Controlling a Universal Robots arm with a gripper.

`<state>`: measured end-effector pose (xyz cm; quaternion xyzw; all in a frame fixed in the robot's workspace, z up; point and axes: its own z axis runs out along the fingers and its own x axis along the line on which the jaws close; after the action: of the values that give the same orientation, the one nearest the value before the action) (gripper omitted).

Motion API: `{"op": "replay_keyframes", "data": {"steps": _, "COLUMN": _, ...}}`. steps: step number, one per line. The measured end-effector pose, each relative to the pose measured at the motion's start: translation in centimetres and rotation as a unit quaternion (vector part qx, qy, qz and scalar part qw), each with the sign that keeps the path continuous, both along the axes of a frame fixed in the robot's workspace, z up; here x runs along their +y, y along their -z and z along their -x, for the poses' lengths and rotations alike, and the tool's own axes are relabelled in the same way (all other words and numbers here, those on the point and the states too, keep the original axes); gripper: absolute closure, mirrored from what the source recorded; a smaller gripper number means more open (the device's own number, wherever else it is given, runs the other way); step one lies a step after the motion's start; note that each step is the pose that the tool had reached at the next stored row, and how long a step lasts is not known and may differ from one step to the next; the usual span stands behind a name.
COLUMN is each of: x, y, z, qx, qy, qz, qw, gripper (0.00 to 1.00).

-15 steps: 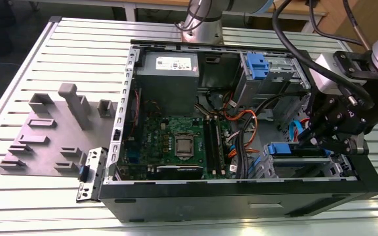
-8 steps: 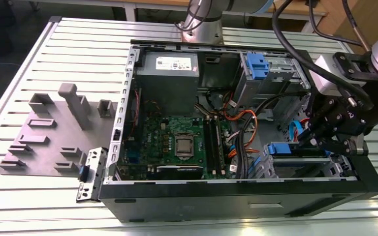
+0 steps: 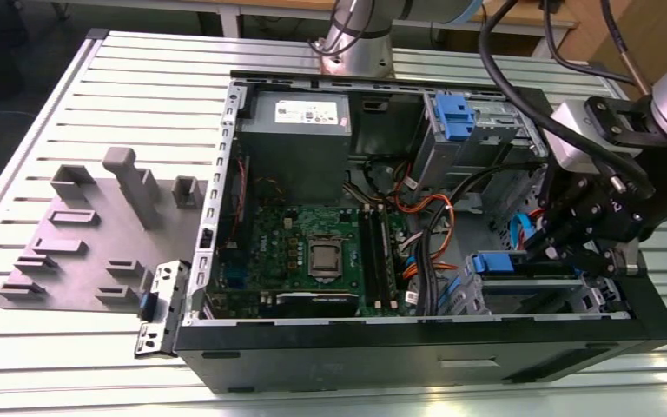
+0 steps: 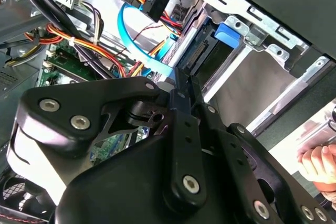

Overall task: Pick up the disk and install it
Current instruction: 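Insert the first disk wire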

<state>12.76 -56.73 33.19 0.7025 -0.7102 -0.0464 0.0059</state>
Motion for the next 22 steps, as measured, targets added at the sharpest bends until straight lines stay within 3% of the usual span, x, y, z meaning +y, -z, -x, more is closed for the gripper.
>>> {"op": "replay_keyframes", "data": {"steps": 17, "x": 0.0, "y": 0.16, "z": 0.0, "qx": 0.0, "qy": 0.0, "qz": -0.0001, "qw": 1.0, "gripper": 0.83}}
{"op": "replay_keyframes", "data": {"steps": 18, "x": 0.0, "y": 0.16, "z": 0.0, "qx": 0.0, "qy": 0.0, "qz": -0.0001, "qw": 1.0, "gripper": 0.76}}
{"op": "replay_keyframes", "data": {"steps": 22, "x": 0.0, "y": 0.05, "z": 0.0, "qx": 0.0, "qy": 0.0, "qz": 0.0, "qw": 1.0, "gripper": 0.76}}
